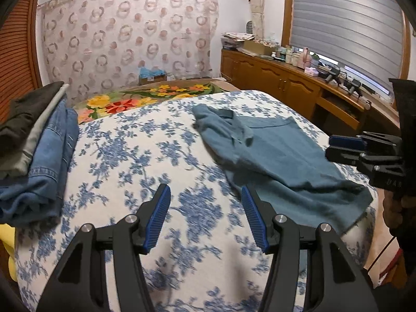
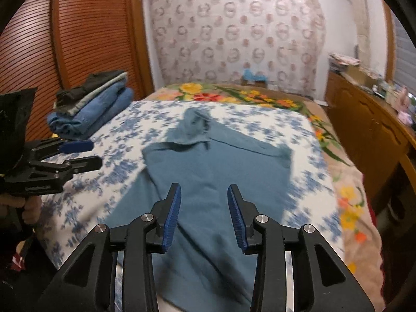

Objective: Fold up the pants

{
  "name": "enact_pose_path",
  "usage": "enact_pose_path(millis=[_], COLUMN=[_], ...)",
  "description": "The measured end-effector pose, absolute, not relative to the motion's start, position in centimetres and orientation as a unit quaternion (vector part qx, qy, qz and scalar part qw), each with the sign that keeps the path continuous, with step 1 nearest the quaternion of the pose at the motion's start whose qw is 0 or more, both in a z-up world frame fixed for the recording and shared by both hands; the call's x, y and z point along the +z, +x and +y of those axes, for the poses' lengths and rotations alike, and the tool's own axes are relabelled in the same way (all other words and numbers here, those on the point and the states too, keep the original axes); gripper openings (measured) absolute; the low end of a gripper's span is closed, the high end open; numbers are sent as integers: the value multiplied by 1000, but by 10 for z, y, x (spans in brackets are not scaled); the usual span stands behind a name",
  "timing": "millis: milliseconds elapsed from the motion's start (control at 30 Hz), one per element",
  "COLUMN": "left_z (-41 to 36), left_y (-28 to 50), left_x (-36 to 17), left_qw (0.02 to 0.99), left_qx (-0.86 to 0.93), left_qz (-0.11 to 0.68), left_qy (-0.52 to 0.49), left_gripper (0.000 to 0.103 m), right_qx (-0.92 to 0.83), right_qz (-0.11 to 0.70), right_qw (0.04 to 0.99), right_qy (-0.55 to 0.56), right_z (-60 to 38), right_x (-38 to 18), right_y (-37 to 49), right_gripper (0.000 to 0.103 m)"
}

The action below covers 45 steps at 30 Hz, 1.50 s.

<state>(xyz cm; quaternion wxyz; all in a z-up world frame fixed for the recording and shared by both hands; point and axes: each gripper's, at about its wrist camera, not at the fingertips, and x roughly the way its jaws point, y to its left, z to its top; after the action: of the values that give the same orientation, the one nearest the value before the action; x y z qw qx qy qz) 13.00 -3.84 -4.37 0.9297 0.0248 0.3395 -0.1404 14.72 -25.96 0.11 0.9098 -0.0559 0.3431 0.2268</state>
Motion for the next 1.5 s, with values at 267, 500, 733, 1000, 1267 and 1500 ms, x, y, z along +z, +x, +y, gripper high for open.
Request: enact_pose_path(millis=[267,500,733,1000,1267,1500], left_z=[-21,-10,-2,-13,-43,-68], left_y=[145,155,162,170,183,197], left_x=[-46,-48,-54,-54,-55,-56], left_qw=[929,928,924,919,912,905], left_qx=[-130,-126,-125,-136,-160,-176], left_qz=[346,350,361,370,375,383], left_qy=[19,17,11,22,38,51], left_gripper=[56,56,56,56,56,56], right_qx=[267,297,311,313,287,244], right_qz=[366,388,418,418,394,404], right_qw=[889,869,848,847,870,879], right_qy=[-68,-85,-97,-97,-75,-69], right_z=[-215,-181,-163,-170,-215,-263], right_x=[-6,-15,-32,-32,-9,-14], right_y=[185,204,216,226,240,261], right_gripper=[37,40,40,8,7,7])
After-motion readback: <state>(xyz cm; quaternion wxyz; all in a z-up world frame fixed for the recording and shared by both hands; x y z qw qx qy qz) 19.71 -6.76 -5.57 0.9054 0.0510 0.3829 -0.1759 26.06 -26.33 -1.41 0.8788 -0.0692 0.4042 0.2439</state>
